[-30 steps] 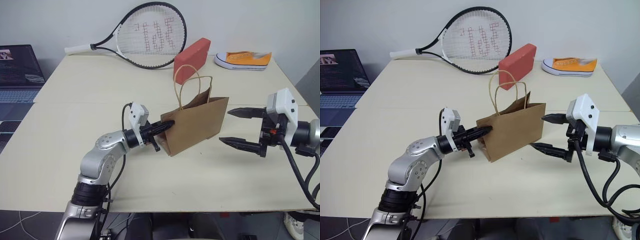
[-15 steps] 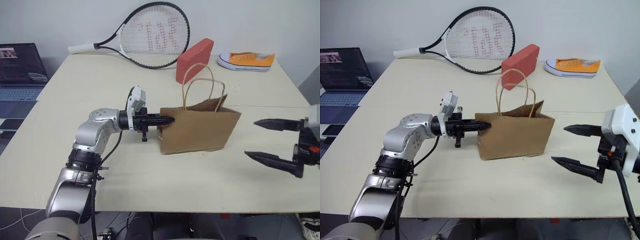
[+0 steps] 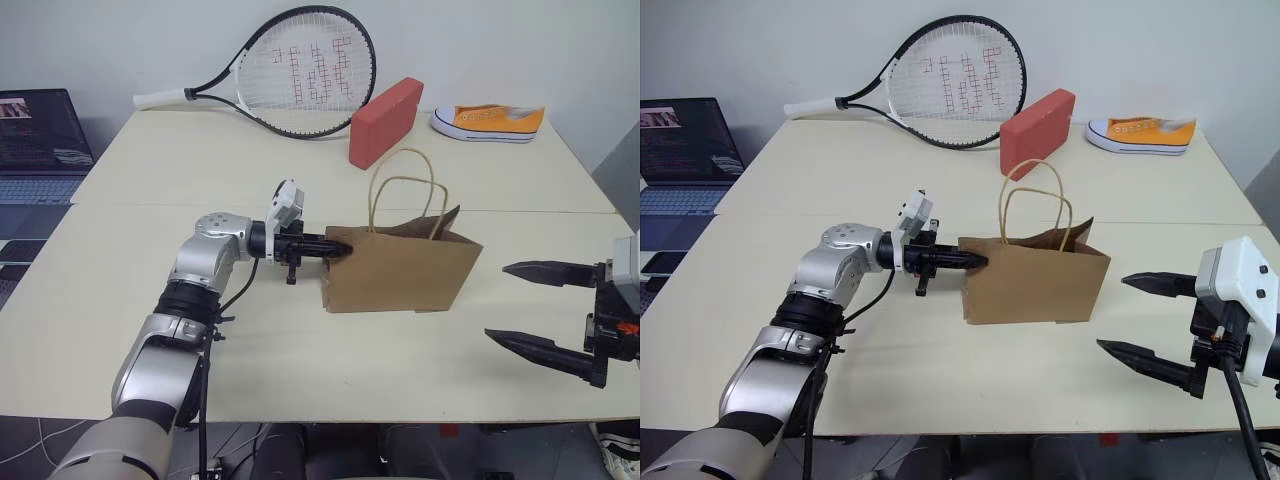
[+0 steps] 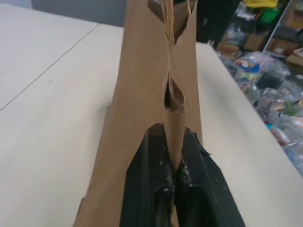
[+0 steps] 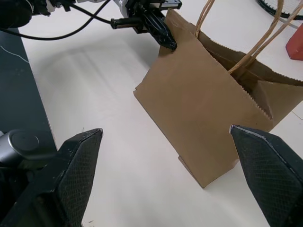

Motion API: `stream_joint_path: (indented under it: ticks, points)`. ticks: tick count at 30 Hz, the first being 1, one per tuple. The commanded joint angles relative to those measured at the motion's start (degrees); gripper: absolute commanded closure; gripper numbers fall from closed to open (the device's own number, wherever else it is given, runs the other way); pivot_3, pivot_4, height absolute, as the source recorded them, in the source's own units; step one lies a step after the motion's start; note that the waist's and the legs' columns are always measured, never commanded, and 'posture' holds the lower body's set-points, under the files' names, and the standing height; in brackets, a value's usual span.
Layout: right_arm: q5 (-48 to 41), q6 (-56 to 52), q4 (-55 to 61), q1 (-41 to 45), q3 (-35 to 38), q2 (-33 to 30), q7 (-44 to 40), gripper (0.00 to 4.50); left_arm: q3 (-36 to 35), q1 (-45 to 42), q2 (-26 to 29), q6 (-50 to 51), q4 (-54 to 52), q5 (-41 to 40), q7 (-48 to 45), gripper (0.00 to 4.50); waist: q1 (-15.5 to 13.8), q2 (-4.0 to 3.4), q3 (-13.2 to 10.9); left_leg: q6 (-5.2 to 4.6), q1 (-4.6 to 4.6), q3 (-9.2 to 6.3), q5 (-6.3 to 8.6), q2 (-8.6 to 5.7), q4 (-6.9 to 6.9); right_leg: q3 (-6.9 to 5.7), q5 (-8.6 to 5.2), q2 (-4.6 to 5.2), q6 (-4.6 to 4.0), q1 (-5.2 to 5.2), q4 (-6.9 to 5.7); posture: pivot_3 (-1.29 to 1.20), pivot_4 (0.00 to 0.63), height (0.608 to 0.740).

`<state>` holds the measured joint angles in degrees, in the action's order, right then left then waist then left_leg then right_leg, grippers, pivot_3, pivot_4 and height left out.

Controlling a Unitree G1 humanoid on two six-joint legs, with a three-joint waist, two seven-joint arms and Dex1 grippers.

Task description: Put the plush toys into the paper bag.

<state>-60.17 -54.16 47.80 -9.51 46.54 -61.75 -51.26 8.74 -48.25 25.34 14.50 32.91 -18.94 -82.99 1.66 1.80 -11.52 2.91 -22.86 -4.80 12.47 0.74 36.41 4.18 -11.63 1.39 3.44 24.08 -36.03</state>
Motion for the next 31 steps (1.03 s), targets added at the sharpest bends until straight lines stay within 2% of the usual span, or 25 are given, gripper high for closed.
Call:
stream_joint_path:
  ticks: [1, 5, 10, 16, 20, 24, 27, 31]
  points:
    - [0.8, 2.1, -0.7, 0.6, -0.8, -0.7, -0.3, 0.00, -0.8, -1.4, 0.0, -2.5, 0.7, 1.0, 0.0, 3.26, 0.0, 0.00, 0.0, 0.00, 0.00, 0.00, 0.00, 0.00, 0.00, 0.00, 0.00, 0.00, 0.00, 0.00, 0.00, 0.00, 0.150, 0.740]
    - [2.8, 3.8, -2.2, 1.1, -2.9, -1.2, -0.9, 0.00, -2.1, -0.7, 2.4, -1.0, -1.9, 0.4, -1.0, 2.02, 0.1, 0.00, 0.0, 0.00, -0.01, -0.01, 0.00, 0.00, 0.01, 0.00, 0.00, 0.00, 0.00, 0.01, 0.00, 0.00, 0.150, 0.740]
    - [7.0, 6.8, -5.1, 2.5, -6.7, -2.2, -2.2, 0.00, -3.0, 5.7, 7.8, -1.0, -9.6, 1.5, 1.1, 0.50, 0.3, -0.01, 0.0, 0.00, 0.05, 0.02, 0.00, 0.03, -0.03, 0.00, 0.01, 0.00, 0.01, 0.02, -0.05, 0.00, 0.150, 0.740]
    - [11.9, 11.2, -13.9, 8.2, -11.1, -6.2, -7.0, 0.00, -7.7, 15.3, 15.4, 1.5, -22.1, 3.3, 10.2, 0.50, 0.2, 0.00, 0.0, 0.00, 0.04, 0.04, 0.00, 0.06, -0.01, 0.00, 0.00, 0.01, -0.01, 0.04, -0.03, 0.00, 0.150, 0.740]
    - [17.0, 16.8, -23.5, 11.6, -13.4, -10.7, -14.7, 0.00, -15.5, 23.9, 24.1, 8.8, -34.2, 0.3, 13.2, 0.50, 0.2, 0.00, 0.0, 0.00, 0.05, 0.09, 0.01, 0.09, -0.02, -0.02, -0.02, 0.03, -0.03, 0.06, -0.01, 0.00, 0.150, 0.740]
    - [20.0, 19.5, -30.7, 14.0, -14.5, -14.1, -20.5, 0.00, -23.8, 30.9, 30.1, 15.1, -41.4, -4.3, 13.4, 0.50, 0.2, -0.04, 0.0, 0.01, 0.08, 0.17, 0.01, 0.12, -0.09, -0.03, -0.05, 0.06, -0.08, 0.12, -0.01, 0.00, 0.150, 0.740]
    - [20.9, 19.3, -32.8, 14.4, -13.8, -15.1, -22.8, 0.00, -27.0, 33.1, 31.8, 17.9, -44.0, -6.8, 14.3, 0.50, -0.1, -0.05, 0.0, 0.01, 0.09, 0.17, 0.01, 0.12, -0.10, -0.07, -0.08, 0.08, -0.14, 0.13, -0.01, 0.00, 0.150, 0.740]
    - [21.5, 19.1, -33.1, 14.6, -14.2, -15.0, -24.3, 0.00, -27.4, 34.2, 32.8, 18.7, -44.8, -8.7, 13.5, 0.50, 0.1, -0.05, 0.0, 0.01, 0.09, 0.28, 0.01, 0.11, -0.07, -0.06, -0.13, 0.15, -0.21, 0.13, 0.02, 0.00, 0.150, 0.740]
